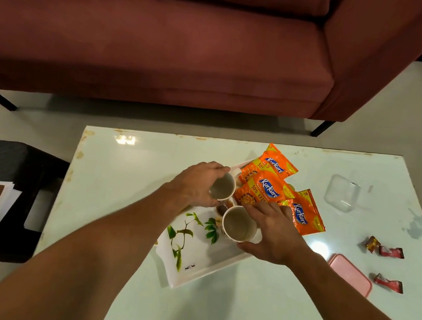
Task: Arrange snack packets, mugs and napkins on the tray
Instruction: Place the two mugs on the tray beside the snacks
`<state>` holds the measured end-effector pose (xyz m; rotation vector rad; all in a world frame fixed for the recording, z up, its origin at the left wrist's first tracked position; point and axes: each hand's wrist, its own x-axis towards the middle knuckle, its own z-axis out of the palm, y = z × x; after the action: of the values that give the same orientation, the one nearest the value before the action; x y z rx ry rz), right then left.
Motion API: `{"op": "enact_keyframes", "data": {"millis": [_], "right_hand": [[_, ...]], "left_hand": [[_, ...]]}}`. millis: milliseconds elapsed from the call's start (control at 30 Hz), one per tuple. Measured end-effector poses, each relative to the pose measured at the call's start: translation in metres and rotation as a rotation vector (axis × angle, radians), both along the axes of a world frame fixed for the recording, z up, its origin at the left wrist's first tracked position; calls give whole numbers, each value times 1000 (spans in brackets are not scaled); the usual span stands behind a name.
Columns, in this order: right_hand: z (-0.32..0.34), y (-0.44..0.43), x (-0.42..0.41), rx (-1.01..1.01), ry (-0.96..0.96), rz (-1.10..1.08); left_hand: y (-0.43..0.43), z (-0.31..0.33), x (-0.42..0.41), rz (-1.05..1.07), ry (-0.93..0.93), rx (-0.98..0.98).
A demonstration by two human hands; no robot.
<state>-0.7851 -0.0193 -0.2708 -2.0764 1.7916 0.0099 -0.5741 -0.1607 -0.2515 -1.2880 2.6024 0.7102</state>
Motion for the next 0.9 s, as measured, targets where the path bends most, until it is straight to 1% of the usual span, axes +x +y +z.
{"op": "enact_keyframes", "data": {"millis": [200, 367, 533, 633, 700, 767, 833, 900], "right_hand": [[3, -5, -4, 33, 14, 63], [5, -6, -2, 43, 25, 69], [10, -2, 2, 35, 52, 87], [17, -4, 4, 63, 80, 85], [22, -2, 6, 104, 136, 99], [29, 2, 6, 129, 177, 121], [41, 3, 10, 77, 140, 110], [56, -6, 28, -20, 55, 55]], "left_hand": [[-8, -1, -3, -53, -55, 27], [-7, 1, -6, -52, -93, 33], [-7, 5, -8, -62, -103, 39], [-7, 4, -6, -62, -101, 41], [-6, 2, -2, -44, -65, 49], [-5, 2, 8, 16, 11, 78], [-5, 5, 28, 91, 78, 111], [-6, 11, 56, 191, 126, 96]]}}
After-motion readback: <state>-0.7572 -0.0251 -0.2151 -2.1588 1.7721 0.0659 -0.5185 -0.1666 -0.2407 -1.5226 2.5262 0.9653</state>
